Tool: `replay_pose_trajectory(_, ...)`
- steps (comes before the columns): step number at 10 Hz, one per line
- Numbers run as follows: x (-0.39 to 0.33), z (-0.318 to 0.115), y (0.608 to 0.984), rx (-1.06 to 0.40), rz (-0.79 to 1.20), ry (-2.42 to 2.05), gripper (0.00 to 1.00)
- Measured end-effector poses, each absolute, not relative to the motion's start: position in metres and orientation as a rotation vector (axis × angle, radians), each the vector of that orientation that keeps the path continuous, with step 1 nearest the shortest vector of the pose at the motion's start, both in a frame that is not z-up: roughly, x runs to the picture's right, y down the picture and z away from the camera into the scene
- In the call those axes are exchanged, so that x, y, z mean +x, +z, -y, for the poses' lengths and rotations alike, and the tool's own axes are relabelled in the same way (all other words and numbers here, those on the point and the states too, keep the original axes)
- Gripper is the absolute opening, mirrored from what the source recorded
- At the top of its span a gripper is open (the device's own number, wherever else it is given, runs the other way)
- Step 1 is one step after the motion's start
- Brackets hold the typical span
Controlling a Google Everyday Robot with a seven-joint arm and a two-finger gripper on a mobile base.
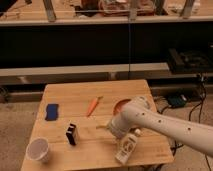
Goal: Knock the eraser over
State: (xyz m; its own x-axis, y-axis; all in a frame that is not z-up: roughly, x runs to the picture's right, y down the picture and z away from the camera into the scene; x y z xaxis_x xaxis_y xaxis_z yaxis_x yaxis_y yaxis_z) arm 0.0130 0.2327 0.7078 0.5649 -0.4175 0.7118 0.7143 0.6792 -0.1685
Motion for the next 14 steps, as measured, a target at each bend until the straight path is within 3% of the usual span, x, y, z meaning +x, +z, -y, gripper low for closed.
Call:
replay_pose_trajectory(8,-0.008,-0.234,0.713,-0.474,0.73,-0.718,0.78)
replay_pose_trajectory(11,-0.019,-0.236,0.719,-0.474,0.749,-0.733,0.59)
replay_pose_trajectory(14,-0.029,-0.235,0.723,-0.469,0.761,-0.742,0.31)
